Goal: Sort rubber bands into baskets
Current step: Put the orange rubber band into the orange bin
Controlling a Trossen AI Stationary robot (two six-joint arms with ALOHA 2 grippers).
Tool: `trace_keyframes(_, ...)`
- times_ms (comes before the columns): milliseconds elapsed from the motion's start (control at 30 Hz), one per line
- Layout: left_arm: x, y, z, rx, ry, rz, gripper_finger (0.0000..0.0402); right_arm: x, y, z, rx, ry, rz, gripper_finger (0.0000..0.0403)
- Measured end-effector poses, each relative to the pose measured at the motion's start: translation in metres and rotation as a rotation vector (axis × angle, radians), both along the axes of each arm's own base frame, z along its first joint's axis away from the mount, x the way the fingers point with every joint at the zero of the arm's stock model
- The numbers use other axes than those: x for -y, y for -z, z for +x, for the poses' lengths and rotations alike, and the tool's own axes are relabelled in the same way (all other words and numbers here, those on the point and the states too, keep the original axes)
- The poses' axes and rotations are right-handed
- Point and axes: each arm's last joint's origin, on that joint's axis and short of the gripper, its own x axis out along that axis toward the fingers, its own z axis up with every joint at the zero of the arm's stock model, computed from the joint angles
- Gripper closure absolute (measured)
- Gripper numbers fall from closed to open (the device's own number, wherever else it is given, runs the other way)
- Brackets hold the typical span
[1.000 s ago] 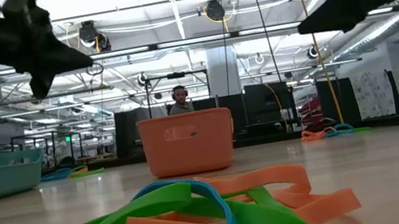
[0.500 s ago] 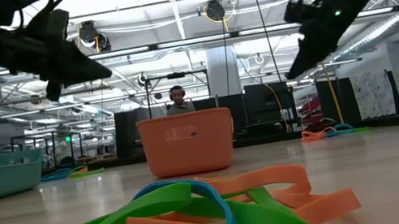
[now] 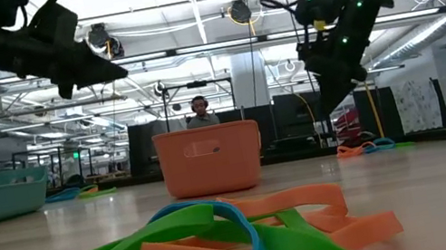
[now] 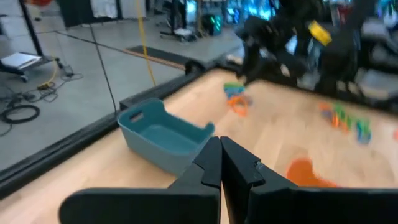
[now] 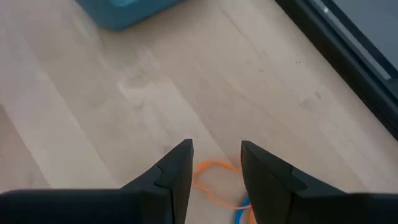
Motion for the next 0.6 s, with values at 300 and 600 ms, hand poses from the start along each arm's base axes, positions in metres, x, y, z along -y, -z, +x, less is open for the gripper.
trace_keyframes(300, -0.003, 0.004, 0.002, -0.025, -0.009, 0.004, 0.0313, 0.013, 0.015, 0.005, -0.039, -0.02, 0.096, 0.0254)
trace_keyframes(600, -0.006, 0.007, 0.012, 0.003, -0.014, -0.001, 0.0228, 0.035, 0.03, -0.002, -0.083, 0.047, 0.104, 0.0209)
